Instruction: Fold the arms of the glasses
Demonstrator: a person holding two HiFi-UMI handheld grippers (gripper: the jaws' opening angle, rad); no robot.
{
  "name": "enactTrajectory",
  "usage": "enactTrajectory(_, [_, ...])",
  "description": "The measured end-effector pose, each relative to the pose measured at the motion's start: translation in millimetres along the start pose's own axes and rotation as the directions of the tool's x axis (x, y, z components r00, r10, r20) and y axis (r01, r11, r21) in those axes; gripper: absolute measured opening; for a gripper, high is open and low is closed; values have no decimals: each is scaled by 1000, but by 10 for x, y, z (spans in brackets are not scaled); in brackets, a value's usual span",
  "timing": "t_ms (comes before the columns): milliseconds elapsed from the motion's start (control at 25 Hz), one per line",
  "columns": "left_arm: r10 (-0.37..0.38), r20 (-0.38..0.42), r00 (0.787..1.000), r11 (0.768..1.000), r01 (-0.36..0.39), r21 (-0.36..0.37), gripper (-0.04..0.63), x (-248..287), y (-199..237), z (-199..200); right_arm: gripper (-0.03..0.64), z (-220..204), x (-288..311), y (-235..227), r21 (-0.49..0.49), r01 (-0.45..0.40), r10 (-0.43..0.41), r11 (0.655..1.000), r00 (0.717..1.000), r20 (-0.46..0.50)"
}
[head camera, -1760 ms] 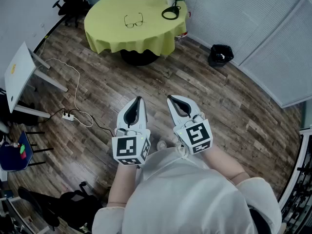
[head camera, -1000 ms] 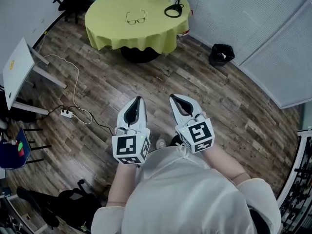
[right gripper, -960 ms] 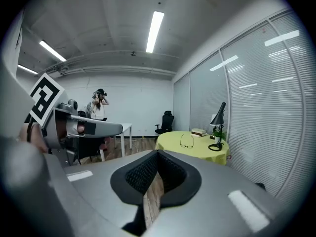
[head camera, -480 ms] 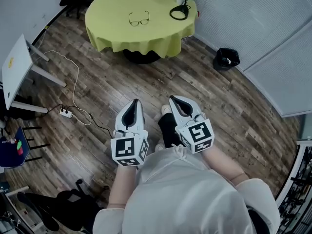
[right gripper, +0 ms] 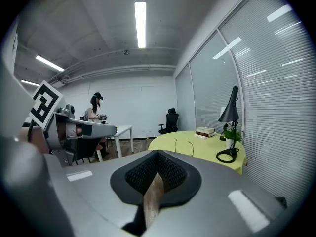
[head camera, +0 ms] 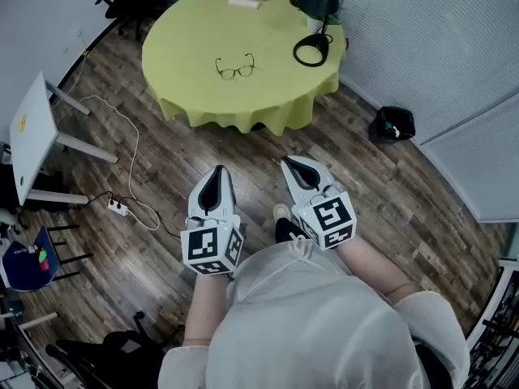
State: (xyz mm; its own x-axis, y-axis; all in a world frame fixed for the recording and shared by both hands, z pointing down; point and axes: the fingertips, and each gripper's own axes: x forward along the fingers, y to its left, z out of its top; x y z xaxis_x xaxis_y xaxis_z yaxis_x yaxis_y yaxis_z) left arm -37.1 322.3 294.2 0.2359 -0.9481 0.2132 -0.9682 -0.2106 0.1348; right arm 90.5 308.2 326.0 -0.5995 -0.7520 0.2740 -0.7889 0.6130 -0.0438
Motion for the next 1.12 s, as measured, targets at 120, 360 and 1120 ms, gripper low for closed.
enactTrajectory(120, [7,11,1000,1000,-7,0,6,558,-27,150,-2,119,336,-403,-14,-36,35,999,999,-8])
enactTrajectory(360, [29,-17,999,999,-29,-30,6,1309,75,225,-2,179,907,-971,-13,-67,66,998,997,-48])
enactTrajectory(1120, [-58,-88,994,996,52,-72,6,3580,1482,624,-2,654,3160,-1985,49,79,-73,996,991,-114])
